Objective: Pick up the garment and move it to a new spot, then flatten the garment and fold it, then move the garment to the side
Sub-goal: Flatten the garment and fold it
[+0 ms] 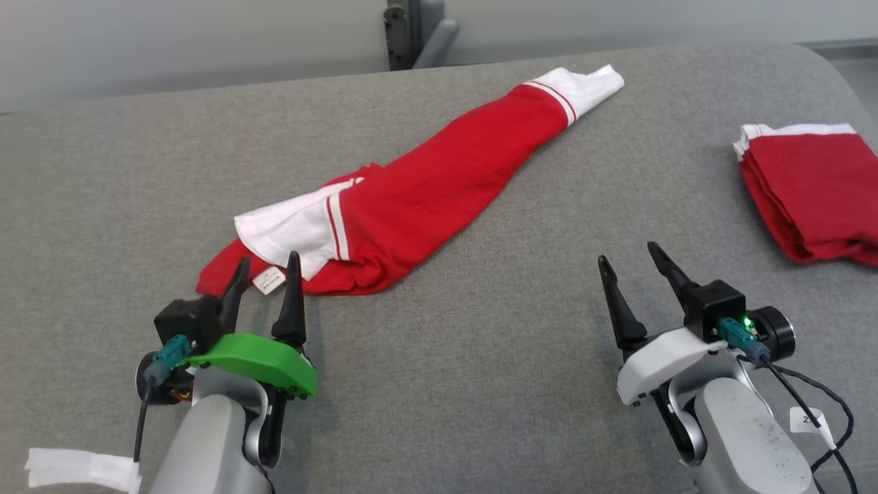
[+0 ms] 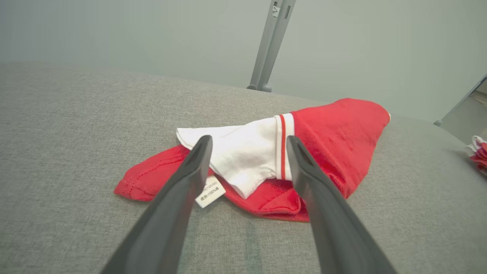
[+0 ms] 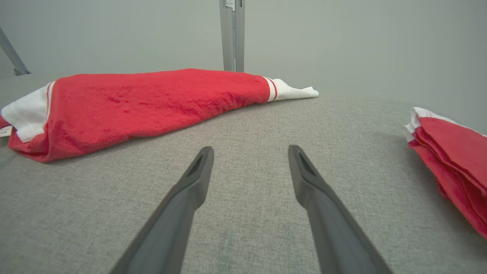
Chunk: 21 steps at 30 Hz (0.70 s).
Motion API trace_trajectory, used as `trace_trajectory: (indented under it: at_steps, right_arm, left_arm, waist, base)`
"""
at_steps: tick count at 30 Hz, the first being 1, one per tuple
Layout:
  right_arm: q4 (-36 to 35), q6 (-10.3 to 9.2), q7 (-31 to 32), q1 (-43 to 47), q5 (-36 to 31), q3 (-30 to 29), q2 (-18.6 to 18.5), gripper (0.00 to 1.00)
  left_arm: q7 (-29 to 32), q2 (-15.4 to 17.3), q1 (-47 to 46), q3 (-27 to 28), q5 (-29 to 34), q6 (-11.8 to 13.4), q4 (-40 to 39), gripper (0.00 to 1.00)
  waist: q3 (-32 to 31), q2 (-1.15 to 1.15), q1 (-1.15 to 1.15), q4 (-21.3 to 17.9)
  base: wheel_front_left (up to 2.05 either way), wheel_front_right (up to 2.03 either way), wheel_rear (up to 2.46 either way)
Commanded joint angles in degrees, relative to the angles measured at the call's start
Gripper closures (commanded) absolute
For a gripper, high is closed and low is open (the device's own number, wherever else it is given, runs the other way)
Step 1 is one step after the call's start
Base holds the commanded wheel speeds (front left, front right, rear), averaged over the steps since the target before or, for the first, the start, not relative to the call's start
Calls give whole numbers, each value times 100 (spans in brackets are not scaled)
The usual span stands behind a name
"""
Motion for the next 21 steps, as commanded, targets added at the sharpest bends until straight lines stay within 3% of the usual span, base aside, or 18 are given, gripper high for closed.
trace_trajectory:
  at_steps: [1,10,21]
  right_arm:
    - [-70,-7,-14,-106,-64,-1,38,0]
    - [-96,-7,-14,-197,-43,-148,86,0]
    - [-118,-7,-15,-218,-38,-156,142,0]
  left_arm:
    - [1,27,-241,53,-23,-47,242,0]
    - [1,30,-638,459,-113,-16,1256,0]
    - [3,28,-552,759,166,-39,722,0]
  waist:
    - [566,0,0,-488]
    - [776,0,0,-796]
    - [852,0,0,-890]
  base:
    - [0,0,0]
    - [0,0,0]
    - [0,0,0]
